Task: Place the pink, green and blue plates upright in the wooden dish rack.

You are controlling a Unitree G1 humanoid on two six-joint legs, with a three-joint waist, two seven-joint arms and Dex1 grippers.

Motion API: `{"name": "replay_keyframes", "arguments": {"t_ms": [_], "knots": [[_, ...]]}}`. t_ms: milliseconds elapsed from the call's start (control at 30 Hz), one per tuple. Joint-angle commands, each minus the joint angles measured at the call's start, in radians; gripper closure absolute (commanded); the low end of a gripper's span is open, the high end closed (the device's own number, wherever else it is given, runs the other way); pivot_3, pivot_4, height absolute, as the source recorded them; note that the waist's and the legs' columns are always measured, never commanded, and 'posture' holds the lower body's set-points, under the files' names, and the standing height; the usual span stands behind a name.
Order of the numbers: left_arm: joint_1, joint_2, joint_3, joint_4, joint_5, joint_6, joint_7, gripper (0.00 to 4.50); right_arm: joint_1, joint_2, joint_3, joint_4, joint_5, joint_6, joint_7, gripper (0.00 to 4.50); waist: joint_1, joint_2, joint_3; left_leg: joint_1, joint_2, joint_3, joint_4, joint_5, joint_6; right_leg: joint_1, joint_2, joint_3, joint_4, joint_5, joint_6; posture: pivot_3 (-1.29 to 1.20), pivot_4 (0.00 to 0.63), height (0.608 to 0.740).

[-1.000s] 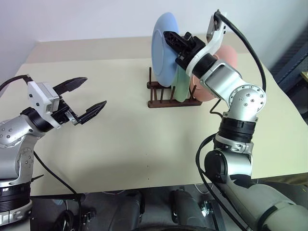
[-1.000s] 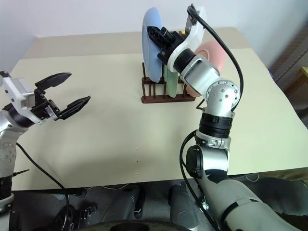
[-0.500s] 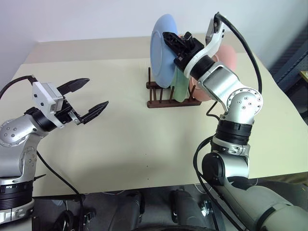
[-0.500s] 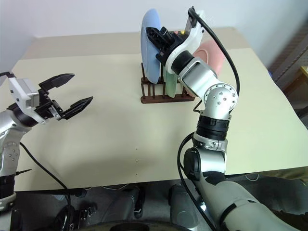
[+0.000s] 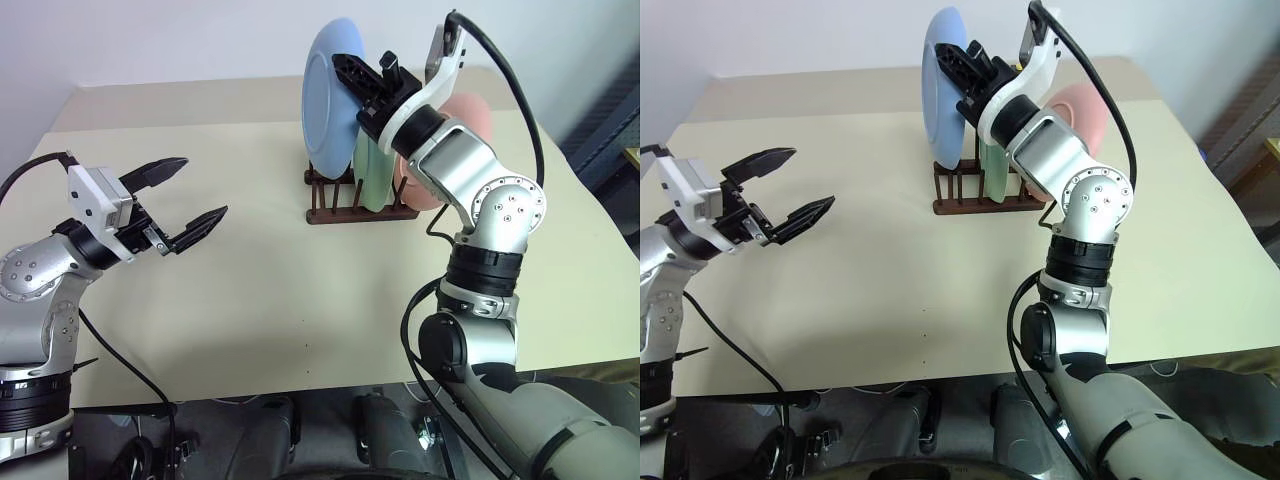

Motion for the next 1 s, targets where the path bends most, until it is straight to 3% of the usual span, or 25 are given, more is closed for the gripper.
{"name": "replay_keyframes", "arguments": {"t_ms": [33, 500, 667, 800, 833, 1000], "knots": [[-0.012, 0.007, 0.013, -0.034, -0.012, -0.006, 0.007, 0.03, 0.004, -0.003, 0.016, -0.028, -0.007, -0.027, 0.011, 4.50, 0.000, 0.000, 0.000, 0.000, 0.000, 0.000, 0.000, 0.000, 0.000, 0.000, 0.000, 0.000, 0.000, 0.000, 0.000, 0.00, 0.150, 0.740], [-0.015, 0.013, 0.012, -0.028, -0.009, 0.000, 0.005, 0.03, 0.071, -0.004, 0.084, -0.042, -0.100, -0.036, 0.017, 4.50, 0.000, 0.000, 0.000, 0.000, 0.000, 0.000, 0.000, 0.000, 0.000, 0.000, 0.000, 0.000, 0.000, 0.000, 0.000, 0.00, 0.150, 0.740], [-0.008, 0.014, 0.013, -0.036, -0.021, 0.017, -0.001, 0.00, 0.077, -0.053, 0.158, -0.067, -0.190, -0.060, 0.113, 2.41, 0.001, 0.000, 0.000, 0.000, 0.000, 0.000, 0.000, 0.000, 0.000, 0.000, 0.000, 0.000, 0.000, 0.000, 0.000, 0.00, 0.150, 0.740], [-0.006, 0.011, 0.015, -0.039, -0.023, 0.023, 0.001, 0.00, 0.071, -0.080, 0.192, -0.070, -0.258, -0.086, 0.161, 0.28, 0.001, 0.000, 0.000, 0.000, 0.000, 0.000, 0.000, 0.000, 0.000, 0.000, 0.000, 0.000, 0.000, 0.000, 0.000, 0.00, 0.150, 0.740], [-0.005, 0.010, 0.015, -0.040, -0.024, 0.024, 0.001, 0.00, 0.066, -0.084, 0.195, -0.072, -0.270, -0.092, 0.167, 0.02, 0.001, 0.000, 0.000, 0.000, 0.000, 0.000, 0.000, 0.000, 0.000, 0.000, 0.000, 0.000, 0.000, 0.000, 0.000, 0.00, 0.150, 0.740], [-0.002, 0.009, 0.011, -0.043, -0.022, 0.023, -0.001, 0.00, 0.036, -0.107, 0.214, -0.082, -0.345, -0.139, 0.205, 0.02, 0.001, 0.000, 0.000, 0.000, 0.000, 0.000, 0.000, 0.000, 0.000, 0.000, 0.000, 0.000, 0.000, 0.000, 0.000, 0.00, 0.150, 0.740]]}}
